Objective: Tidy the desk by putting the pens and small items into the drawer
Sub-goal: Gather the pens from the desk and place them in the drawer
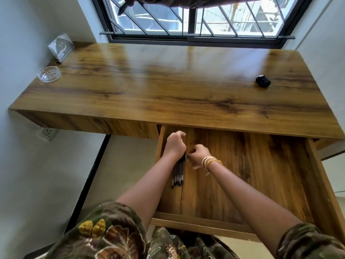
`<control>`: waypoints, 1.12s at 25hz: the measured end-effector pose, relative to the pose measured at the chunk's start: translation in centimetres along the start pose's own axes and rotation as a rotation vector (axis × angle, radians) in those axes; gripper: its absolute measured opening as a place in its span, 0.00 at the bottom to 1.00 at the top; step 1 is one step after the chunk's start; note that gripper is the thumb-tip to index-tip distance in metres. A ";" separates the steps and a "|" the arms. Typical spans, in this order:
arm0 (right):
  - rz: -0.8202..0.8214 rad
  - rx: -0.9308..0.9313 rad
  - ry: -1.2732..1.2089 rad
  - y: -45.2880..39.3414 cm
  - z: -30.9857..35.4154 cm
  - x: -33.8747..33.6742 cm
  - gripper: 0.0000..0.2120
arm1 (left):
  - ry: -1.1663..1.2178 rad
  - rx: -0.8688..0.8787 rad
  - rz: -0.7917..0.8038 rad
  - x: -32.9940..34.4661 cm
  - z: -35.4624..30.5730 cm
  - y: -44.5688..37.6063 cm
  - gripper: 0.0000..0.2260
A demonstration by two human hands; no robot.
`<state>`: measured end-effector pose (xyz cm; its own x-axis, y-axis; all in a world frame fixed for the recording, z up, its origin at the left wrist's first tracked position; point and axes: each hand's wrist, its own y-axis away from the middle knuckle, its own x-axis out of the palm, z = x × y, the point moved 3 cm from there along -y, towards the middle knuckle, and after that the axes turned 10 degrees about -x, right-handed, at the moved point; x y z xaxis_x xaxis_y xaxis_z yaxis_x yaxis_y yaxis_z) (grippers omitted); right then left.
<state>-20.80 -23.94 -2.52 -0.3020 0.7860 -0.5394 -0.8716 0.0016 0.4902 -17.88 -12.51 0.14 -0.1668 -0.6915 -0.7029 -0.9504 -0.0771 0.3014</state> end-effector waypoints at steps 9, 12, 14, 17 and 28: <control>-0.348 -0.211 -0.005 -3.2 1.9 -12.0 0.06 | -0.103 0.229 -0.068 0.2 -9.1 -5.5 0.14; -0.465 -0.232 0.093 -5.0 1.2 -15.7 0.08 | -0.125 0.215 -0.027 2.1 -11.8 -7.5 0.14; -0.507 -0.221 0.092 -6.0 0.3 -17.7 0.08 | -0.137 0.190 -0.010 3.5 -13.2 -8.7 0.15; -0.535 -0.187 0.086 -7.5 -1.5 -20.0 0.08 | -0.109 0.154 -0.006 5.9 -14.3 -10.3 0.14; -0.747 -0.215 0.259 -15.1 -3.3 -25.9 0.10 | -0.444 0.277 -0.216 10.1 -12.3 -12.2 0.18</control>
<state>-1.05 -46.39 1.79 0.3306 0.4571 -0.8257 -0.9254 0.3286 -0.1886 -4.74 -27.38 -2.69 0.0011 -0.3080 -0.9514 -0.9986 0.0494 -0.0172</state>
